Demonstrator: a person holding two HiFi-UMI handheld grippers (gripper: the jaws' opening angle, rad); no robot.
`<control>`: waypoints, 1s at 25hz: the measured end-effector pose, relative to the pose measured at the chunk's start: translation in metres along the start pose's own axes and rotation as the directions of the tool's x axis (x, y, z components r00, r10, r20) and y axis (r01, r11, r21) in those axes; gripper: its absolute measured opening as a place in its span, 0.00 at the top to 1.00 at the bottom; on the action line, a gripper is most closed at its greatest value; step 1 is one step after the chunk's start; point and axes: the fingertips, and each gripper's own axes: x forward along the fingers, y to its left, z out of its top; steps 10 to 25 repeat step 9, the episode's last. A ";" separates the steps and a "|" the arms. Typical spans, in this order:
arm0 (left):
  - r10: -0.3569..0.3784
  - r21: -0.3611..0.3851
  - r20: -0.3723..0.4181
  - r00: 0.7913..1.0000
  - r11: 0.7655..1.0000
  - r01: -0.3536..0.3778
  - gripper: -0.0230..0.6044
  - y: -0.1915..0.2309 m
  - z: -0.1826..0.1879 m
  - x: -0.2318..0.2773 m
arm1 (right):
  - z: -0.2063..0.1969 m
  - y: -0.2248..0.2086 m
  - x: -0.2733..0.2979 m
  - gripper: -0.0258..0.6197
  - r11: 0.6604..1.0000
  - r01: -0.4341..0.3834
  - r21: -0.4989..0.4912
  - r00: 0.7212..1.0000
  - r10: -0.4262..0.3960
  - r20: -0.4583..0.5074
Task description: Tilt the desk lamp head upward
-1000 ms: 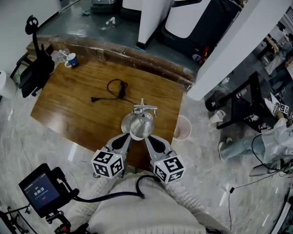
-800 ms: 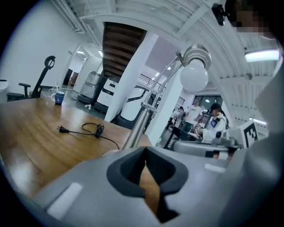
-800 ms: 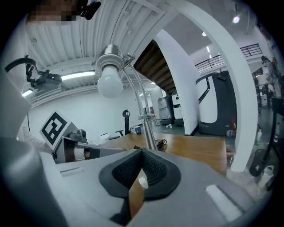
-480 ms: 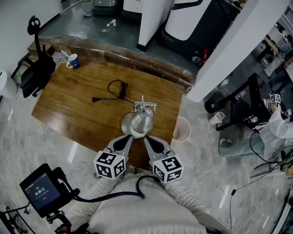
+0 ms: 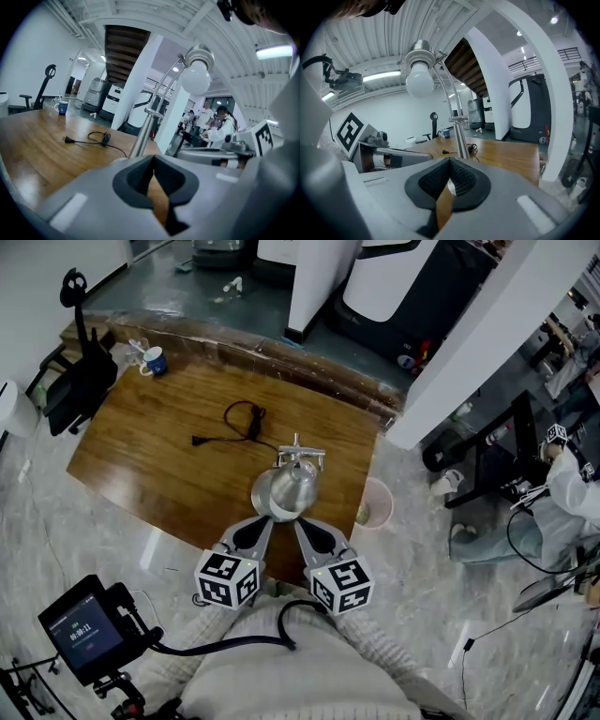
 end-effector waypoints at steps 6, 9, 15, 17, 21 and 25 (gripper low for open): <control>-0.006 0.000 -0.008 1.000 1.000 0.006 0.95 -0.006 -0.002 0.004 | 0.001 -0.003 -0.003 0.96 1.000 0.003 0.005 1.000 -0.003 0.003; -0.007 0.000 -0.013 1.000 1.000 0.007 0.95 -0.008 -0.002 0.006 | 0.001 -0.003 -0.003 0.96 1.000 -0.008 0.004 1.000 0.008 -0.001; -0.007 0.000 -0.013 1.000 1.000 0.007 0.95 -0.008 -0.002 0.006 | 0.001 -0.003 -0.003 0.96 1.000 -0.008 0.004 1.000 0.008 -0.001; -0.007 0.000 -0.013 1.000 1.000 0.007 0.95 -0.008 -0.002 0.006 | 0.001 -0.003 -0.003 0.96 1.000 -0.008 0.004 1.000 0.008 -0.001; -0.007 0.000 -0.013 1.000 1.000 0.007 0.95 -0.008 -0.002 0.006 | 0.001 -0.003 -0.003 0.96 1.000 -0.008 0.004 1.000 0.008 -0.001; -0.007 0.000 -0.013 1.000 1.000 0.007 0.95 -0.008 -0.002 0.006 | 0.001 -0.003 -0.003 0.96 1.000 -0.008 0.004 1.000 0.008 -0.001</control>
